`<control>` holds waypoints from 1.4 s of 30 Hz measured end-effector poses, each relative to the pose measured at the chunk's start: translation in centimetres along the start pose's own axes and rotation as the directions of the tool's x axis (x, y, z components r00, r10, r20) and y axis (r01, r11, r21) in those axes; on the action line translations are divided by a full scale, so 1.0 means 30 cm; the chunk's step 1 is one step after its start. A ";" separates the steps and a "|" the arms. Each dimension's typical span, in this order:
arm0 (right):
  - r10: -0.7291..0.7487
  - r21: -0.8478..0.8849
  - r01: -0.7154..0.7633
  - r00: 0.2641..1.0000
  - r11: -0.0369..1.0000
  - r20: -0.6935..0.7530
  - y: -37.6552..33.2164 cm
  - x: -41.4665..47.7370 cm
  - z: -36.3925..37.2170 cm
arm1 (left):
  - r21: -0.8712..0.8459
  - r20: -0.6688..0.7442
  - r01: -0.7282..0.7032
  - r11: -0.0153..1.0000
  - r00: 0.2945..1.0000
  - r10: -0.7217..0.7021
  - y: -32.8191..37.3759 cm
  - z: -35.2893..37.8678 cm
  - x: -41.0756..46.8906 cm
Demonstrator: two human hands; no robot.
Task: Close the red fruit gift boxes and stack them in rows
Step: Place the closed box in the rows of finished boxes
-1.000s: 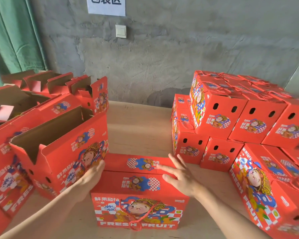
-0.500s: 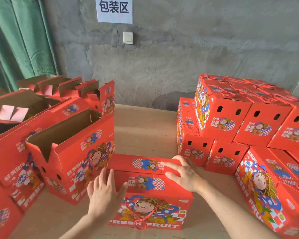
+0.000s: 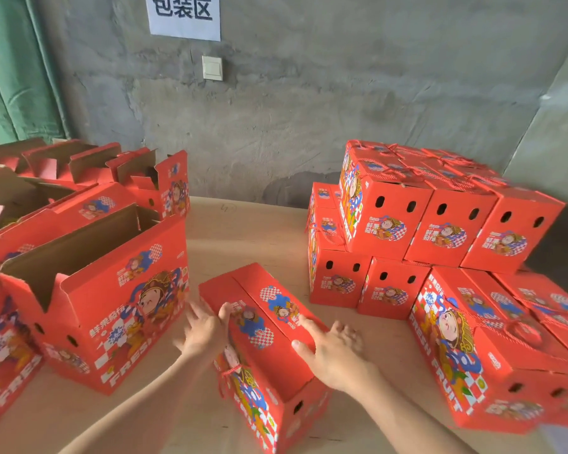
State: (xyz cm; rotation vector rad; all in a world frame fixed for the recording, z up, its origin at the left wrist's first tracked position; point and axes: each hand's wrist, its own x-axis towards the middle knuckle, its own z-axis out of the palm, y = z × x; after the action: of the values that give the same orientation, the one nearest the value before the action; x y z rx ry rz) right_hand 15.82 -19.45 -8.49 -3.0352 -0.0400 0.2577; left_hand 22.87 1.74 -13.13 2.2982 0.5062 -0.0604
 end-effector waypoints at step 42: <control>0.056 0.994 -0.040 0.997 -0.098 0.046 -0.220 0.018 -0.383 | 0.056 0.199 -0.440 0.896 0.884 0.422 0.113 -0.132 -0.238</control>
State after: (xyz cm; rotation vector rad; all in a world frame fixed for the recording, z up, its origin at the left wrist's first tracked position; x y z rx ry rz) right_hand 18.19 -13.92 3.35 -1.3775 0.1950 0.1367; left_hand 17.14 -0.03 -6.63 2.4220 -0.1146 -0.0769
